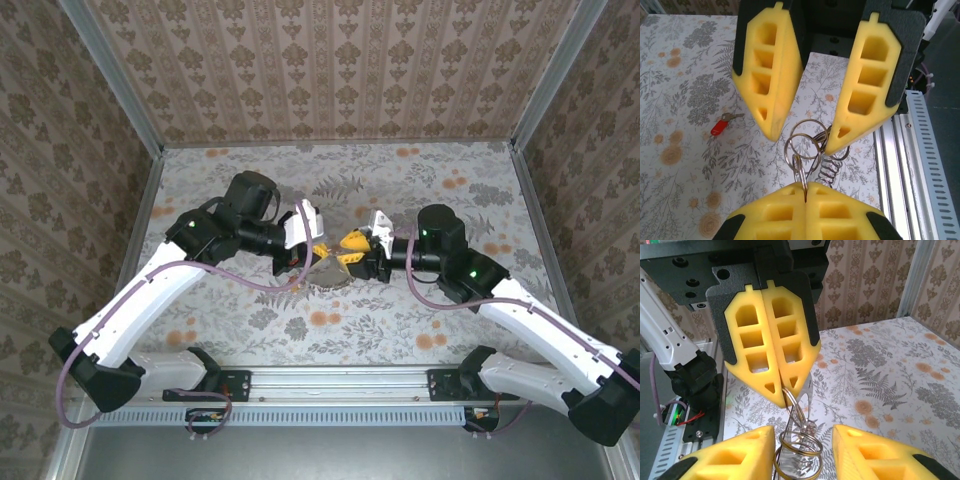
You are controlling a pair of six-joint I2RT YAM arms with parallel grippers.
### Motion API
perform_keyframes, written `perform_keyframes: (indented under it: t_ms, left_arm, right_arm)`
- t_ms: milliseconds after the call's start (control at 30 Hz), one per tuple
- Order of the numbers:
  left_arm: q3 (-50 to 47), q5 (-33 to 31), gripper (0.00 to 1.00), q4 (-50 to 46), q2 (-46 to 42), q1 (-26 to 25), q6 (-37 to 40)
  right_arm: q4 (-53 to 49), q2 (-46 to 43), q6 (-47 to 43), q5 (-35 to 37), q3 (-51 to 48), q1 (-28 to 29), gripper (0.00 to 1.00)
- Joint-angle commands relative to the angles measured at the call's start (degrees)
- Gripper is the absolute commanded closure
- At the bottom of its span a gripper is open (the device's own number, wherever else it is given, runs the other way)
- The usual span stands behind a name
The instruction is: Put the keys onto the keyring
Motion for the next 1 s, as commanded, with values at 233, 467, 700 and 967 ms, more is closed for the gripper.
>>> perform_keyframes:
  t_ms: [233, 467, 700, 967]
  left_arm:
    - [2.52, 2.64, 1.0, -2.18, 0.47, -1.03, 2.67]
    - [2.51, 2.11, 1.0, -2.19, 0.21, -1.18, 2.79]
    - [3.0, 2.45, 1.0, -2.75, 0.47, -1.31, 3.12]
    - [3.16, 2.9, 1.0, -3.12, 0.14, -1.65, 3.34]
  right_arm:
    - [-0.49, 2.38, -1.93, -2.02, 3.43, 1.14, 0.7]
    - [-3.39, 3.5, -3.65, -3.43, 4.74, 1.44, 0.76]
    - [-6.79, 3.94, -5.24, -4.88, 6.14, 1.97, 0.76]
    - [-8.79, 5.26, -6.26, -4.78, 7.42, 2.85, 0.91]
